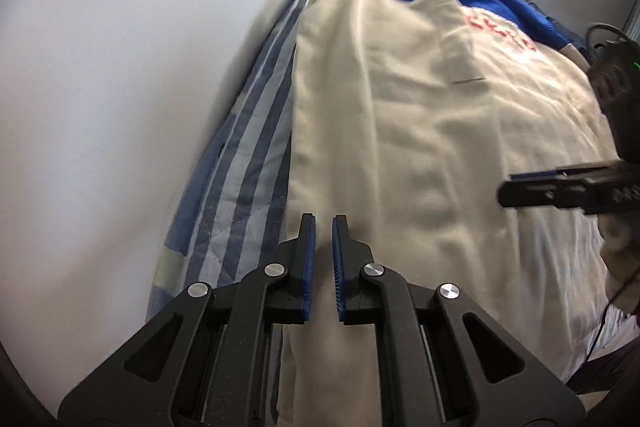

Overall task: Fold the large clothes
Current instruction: 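Release the jacket edge with the right tool and smooth the fold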

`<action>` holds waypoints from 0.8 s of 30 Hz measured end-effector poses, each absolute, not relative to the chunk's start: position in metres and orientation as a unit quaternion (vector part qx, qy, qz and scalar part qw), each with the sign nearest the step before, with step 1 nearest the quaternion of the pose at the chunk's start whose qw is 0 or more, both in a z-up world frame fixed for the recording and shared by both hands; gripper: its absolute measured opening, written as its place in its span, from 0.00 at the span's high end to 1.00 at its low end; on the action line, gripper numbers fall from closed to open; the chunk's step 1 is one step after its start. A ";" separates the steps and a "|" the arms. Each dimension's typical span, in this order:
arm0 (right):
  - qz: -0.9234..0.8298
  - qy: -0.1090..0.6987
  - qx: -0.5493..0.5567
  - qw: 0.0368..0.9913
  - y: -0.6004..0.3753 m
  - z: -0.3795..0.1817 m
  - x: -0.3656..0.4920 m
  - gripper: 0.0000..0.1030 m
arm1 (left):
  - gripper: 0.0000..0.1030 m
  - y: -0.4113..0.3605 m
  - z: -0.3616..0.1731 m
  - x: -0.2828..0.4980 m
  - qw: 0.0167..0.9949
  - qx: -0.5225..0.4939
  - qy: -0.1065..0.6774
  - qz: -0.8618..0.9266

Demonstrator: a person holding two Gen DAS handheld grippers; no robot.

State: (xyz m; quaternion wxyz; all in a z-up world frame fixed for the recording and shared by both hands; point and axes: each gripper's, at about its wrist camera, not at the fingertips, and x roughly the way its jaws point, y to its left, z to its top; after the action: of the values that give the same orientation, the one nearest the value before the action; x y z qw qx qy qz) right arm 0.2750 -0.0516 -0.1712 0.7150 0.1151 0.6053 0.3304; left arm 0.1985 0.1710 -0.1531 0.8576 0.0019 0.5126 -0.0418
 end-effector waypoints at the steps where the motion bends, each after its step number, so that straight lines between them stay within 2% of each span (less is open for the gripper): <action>1: 0.331 0.606 0.111 0.714 -0.048 -0.173 0.273 0.57 | 0.93 0.170 -0.157 0.202 0.855 0.010 0.516 -0.040; 3: 0.334 0.607 0.102 0.714 -0.041 -0.179 0.273 0.59 | 0.93 0.168 -0.163 0.207 0.849 0.017 0.526 -0.045; 5: 0.334 0.610 0.086 0.714 -0.031 -0.181 0.272 0.80 | 0.93 0.167 -0.167 0.209 0.844 0.020 0.534 -0.046; 6: 0.333 0.611 0.080 0.714 -0.028 -0.181 0.269 0.94 | 0.93 0.167 -0.170 0.210 0.842 0.019 0.537 -0.046; 9: 0.337 0.602 0.074 0.720 -0.031 -0.170 0.263 1.00 | 0.93 0.167 -0.179 0.213 0.838 0.025 0.543 -0.043; 12: 0.333 0.590 0.089 0.730 -0.050 -0.159 0.255 1.00 | 0.94 0.169 -0.180 0.213 0.840 0.022 0.540 -0.045; 15: 0.340 0.593 0.058 0.728 -0.051 -0.164 0.245 1.00 | 0.94 0.171 -0.180 0.212 0.840 0.030 0.541 -0.044; 17: 0.359 0.584 0.048 0.726 -0.051 -0.159 0.241 0.94 | 0.94 0.168 -0.180 0.210 0.841 0.045 0.538 -0.041; 18: 0.356 0.581 0.049 0.731 -0.053 -0.155 0.242 0.84 | 0.94 0.167 -0.180 0.210 0.841 0.047 0.537 -0.040; 19: 0.349 0.573 0.052 0.740 -0.057 -0.151 0.246 0.59 | 0.94 0.166 -0.180 0.212 0.841 0.047 0.537 -0.040; 20: 0.336 0.564 0.055 0.752 -0.061 -0.145 0.251 0.51 | 0.94 0.166 -0.179 0.213 0.841 0.045 0.538 -0.041; 23: 0.299 0.557 0.081 0.771 -0.070 -0.138 0.280 0.48 | 0.94 0.168 -0.179 0.214 0.841 0.038 0.538 -0.042; 24: 0.288 0.556 0.093 0.774 -0.072 -0.138 0.289 0.53 | 0.94 0.168 -0.179 0.214 0.841 0.038 0.538 -0.041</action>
State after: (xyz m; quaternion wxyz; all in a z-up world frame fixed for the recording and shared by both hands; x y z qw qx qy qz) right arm 0.2890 -0.0717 -0.1383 0.7742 0.0927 0.5559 0.2883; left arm 0.2135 0.1676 -0.1794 0.8410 0.0385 0.5380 -0.0414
